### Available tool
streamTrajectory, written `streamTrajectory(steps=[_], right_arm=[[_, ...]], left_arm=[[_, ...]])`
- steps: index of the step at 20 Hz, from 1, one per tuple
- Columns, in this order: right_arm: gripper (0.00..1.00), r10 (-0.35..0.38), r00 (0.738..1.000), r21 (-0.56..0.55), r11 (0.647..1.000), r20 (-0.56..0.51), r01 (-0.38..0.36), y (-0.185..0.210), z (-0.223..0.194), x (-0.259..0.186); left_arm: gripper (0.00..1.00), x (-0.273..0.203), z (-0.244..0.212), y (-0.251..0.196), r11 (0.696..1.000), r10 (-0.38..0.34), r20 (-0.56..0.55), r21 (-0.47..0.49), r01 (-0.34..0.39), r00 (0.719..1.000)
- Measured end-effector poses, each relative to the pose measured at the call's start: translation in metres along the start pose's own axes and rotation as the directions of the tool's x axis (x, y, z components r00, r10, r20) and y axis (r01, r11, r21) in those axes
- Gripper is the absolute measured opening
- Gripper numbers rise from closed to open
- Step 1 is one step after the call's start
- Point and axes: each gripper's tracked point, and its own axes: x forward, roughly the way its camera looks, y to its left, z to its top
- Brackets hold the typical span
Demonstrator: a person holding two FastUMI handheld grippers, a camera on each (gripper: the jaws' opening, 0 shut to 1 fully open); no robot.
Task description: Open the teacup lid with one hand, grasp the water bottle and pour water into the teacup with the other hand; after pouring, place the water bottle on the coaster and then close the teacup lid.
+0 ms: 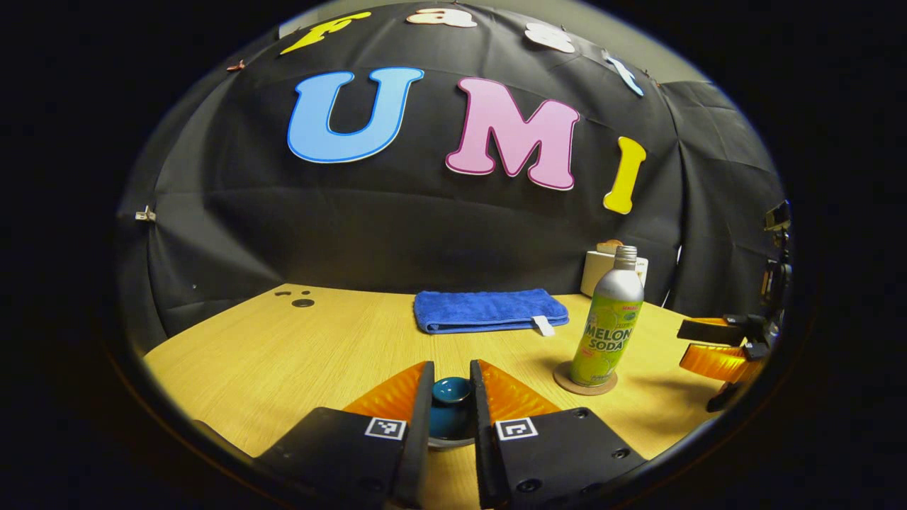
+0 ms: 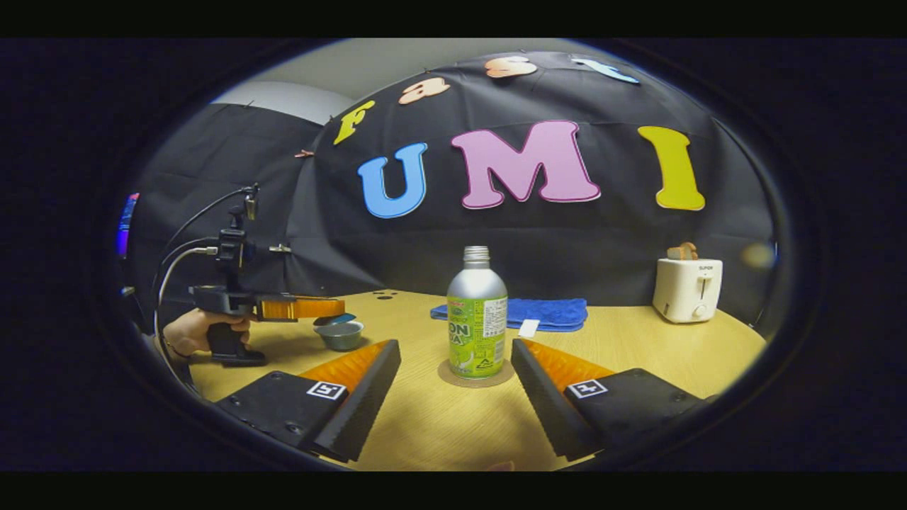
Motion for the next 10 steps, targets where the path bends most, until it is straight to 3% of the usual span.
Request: streamTrajectory(steps=[6, 10], right_arm=[[0.97, -0.015, 1.000, 0.001, 1.000, -0.001, 0.015, -0.003, 0.000, 0.001], [0.97, -0.015, 1.000, 0.001, 1.000, -0.001, 0.015, -0.003, 0.001, 0.001]], left_arm=[[0.29, 0.006, -0.012, 0.005, 0.999, 0.024, -0.031, 0.024, -0.024, 0.999], [0.32, 0.010, -0.013, 0.004, 0.998, 0.036, -0.040, 0.061, -0.034, 0.999]])
